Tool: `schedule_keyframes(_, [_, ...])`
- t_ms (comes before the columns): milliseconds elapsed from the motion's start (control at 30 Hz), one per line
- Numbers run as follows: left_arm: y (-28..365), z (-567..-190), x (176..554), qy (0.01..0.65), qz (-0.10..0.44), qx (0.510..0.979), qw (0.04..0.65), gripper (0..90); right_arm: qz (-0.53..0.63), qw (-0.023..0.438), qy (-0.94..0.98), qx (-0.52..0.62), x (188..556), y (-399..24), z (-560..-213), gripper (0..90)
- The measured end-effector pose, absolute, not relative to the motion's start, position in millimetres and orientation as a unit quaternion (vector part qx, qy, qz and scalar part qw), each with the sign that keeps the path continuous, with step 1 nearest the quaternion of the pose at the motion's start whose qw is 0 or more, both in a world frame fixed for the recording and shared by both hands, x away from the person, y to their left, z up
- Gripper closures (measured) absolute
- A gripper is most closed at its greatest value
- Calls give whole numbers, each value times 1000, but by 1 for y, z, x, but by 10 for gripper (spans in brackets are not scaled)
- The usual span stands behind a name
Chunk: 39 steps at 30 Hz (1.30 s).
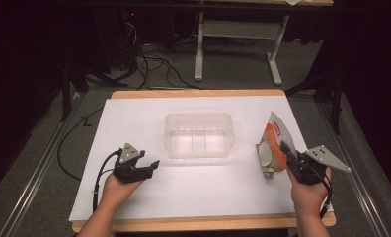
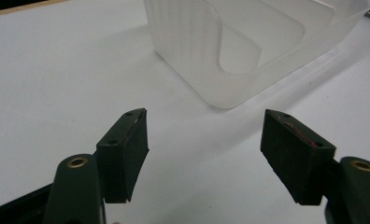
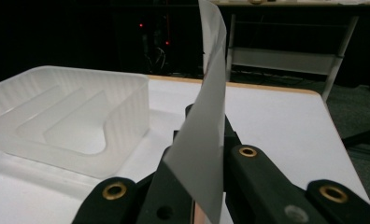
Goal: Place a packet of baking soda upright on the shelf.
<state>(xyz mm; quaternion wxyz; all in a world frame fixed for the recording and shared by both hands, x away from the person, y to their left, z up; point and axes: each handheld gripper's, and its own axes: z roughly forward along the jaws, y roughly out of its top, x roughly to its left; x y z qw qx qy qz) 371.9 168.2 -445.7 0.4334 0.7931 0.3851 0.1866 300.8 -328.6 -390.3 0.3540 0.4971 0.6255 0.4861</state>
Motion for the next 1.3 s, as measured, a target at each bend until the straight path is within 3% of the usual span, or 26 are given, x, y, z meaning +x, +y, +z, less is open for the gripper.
schedule_keyframes(400, [171,-446,371,385,185,791,439,325,503,359,623,479,292,-321,-372,900])
schedule_keyframes(1300, [176,-442,368,386,185,778,460,315,526,339,625,466,318,-285,-341,900])
